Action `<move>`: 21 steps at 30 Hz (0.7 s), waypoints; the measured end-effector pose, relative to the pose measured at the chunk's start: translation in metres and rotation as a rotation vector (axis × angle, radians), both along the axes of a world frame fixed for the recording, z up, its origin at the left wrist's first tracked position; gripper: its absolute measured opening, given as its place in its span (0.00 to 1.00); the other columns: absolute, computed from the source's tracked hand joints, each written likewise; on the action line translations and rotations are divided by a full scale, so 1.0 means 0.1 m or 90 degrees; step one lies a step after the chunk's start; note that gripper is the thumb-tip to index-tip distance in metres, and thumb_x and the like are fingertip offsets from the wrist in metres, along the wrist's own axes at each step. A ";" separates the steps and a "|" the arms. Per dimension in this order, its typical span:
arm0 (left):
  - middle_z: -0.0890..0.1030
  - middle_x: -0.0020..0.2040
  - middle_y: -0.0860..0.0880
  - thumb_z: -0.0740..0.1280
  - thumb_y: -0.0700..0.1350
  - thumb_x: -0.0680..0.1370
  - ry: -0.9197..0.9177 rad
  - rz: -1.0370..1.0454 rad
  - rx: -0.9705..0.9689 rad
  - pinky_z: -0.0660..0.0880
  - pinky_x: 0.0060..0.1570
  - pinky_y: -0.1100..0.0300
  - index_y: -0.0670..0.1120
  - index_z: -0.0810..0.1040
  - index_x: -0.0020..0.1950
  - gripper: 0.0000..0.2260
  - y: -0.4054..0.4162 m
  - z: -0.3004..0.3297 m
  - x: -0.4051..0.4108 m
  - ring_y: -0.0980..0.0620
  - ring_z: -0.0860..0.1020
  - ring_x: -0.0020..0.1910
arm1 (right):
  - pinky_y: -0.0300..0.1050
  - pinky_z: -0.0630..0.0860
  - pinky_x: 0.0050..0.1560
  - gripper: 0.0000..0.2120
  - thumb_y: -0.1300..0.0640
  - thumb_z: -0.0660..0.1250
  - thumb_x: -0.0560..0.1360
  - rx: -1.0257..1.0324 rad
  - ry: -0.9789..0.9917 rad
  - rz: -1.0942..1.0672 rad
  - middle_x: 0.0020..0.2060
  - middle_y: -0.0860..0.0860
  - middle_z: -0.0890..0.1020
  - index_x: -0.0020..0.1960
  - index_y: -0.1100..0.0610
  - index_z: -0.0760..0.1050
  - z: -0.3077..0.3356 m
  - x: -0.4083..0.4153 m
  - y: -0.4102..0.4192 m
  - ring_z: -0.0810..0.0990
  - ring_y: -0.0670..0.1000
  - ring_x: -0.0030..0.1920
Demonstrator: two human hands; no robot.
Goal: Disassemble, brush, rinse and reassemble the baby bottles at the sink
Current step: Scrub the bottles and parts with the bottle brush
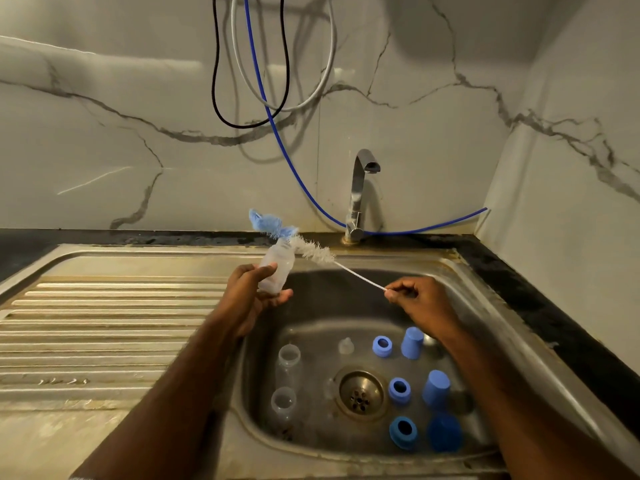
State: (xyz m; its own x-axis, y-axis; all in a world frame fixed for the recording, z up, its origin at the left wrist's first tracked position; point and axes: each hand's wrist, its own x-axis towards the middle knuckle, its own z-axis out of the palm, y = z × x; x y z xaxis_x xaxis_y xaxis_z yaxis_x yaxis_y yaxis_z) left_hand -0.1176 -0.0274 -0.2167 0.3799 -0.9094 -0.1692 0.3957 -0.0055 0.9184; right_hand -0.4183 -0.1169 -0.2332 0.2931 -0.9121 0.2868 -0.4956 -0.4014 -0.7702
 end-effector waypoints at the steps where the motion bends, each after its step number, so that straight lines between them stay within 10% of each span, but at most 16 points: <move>1: 0.74 0.62 0.37 0.70 0.43 0.79 -0.036 -0.012 0.007 0.84 0.47 0.47 0.44 0.68 0.67 0.19 0.02 0.01 -0.03 0.37 0.83 0.52 | 0.25 0.74 0.42 0.05 0.62 0.72 0.76 -0.010 0.000 0.002 0.39 0.47 0.84 0.47 0.53 0.83 0.01 0.03 0.01 0.81 0.37 0.39; 13: 0.77 0.60 0.40 0.64 0.43 0.83 -0.138 -0.051 -0.016 0.79 0.40 0.54 0.46 0.72 0.69 0.14 0.27 0.11 -0.01 0.43 0.79 0.47 | 0.30 0.75 0.39 0.04 0.62 0.73 0.75 0.019 0.009 -0.016 0.35 0.54 0.85 0.42 0.56 0.84 0.03 -0.05 -0.06 0.79 0.38 0.32; 17: 0.76 0.59 0.50 0.67 0.42 0.81 -0.418 -0.056 -0.070 0.82 0.42 0.58 0.53 0.70 0.67 0.17 0.24 -0.01 -0.18 0.47 0.80 0.53 | 0.39 0.78 0.43 0.06 0.57 0.73 0.75 -0.045 0.028 0.010 0.33 0.45 0.83 0.41 0.48 0.83 0.02 0.21 0.02 0.81 0.41 0.37; 21: 0.71 0.68 0.44 0.71 0.41 0.78 -0.719 0.081 -0.060 0.74 0.64 0.48 0.49 0.67 0.74 0.26 0.13 -0.10 0.01 0.46 0.72 0.66 | 0.33 0.73 0.40 0.07 0.58 0.73 0.75 -0.037 0.031 -0.040 0.33 0.44 0.83 0.40 0.49 0.82 0.11 -0.01 0.01 0.81 0.40 0.36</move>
State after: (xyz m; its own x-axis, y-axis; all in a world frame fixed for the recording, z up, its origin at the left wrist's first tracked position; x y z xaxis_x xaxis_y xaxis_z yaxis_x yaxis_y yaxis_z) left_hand -0.1161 -0.0146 -0.2267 0.3616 -0.8446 0.3949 -0.6643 0.0639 0.7448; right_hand -0.4196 -0.1158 -0.2224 0.2508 -0.9114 0.3262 -0.5576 -0.4115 -0.7209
